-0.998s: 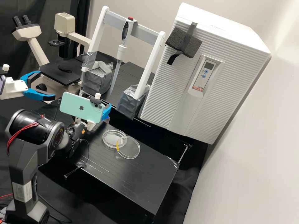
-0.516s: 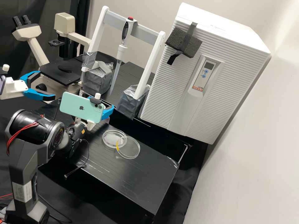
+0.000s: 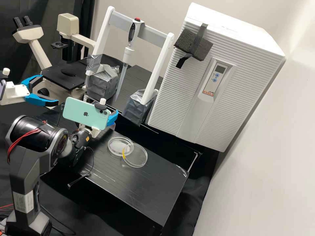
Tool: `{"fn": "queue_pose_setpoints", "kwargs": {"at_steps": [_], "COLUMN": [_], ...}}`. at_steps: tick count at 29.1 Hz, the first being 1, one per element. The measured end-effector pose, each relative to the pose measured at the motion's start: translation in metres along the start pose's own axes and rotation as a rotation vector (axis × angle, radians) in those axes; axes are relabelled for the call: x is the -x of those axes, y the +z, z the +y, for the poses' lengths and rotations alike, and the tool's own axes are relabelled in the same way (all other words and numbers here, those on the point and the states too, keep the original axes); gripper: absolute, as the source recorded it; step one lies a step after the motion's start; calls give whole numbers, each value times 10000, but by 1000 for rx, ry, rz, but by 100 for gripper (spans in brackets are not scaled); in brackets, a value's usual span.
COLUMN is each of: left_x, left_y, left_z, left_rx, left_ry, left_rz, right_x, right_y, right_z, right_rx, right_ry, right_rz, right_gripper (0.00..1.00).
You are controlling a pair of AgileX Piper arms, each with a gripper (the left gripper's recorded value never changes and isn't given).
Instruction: Open the bottle
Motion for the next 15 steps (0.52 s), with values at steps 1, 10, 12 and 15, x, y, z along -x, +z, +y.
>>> {"fn": "queue_pose_setpoints", "kwargs": {"at_steps": [1,10,12,15], "left_x": [0,0,0,0], "left_y": [3,10,10,10], "left_z": [-1,-2,-2,-2], "left_rx": [-4,-4,-4,-4], "left_ry": [0,-1,-1,-1], "left_rz": [-1,-4,-4,-4], "right_x": [-2,-15,-15,-15], "right_y": [5,41,41,41], "right_z": [-5,-44,-44,-44], "right_rx": [0,1,1,1], "right_ry": [-2,-15,-15,-15], "right_rz": [-2,-14,-14,-14], "right_gripper": [100,0,0,0]}}
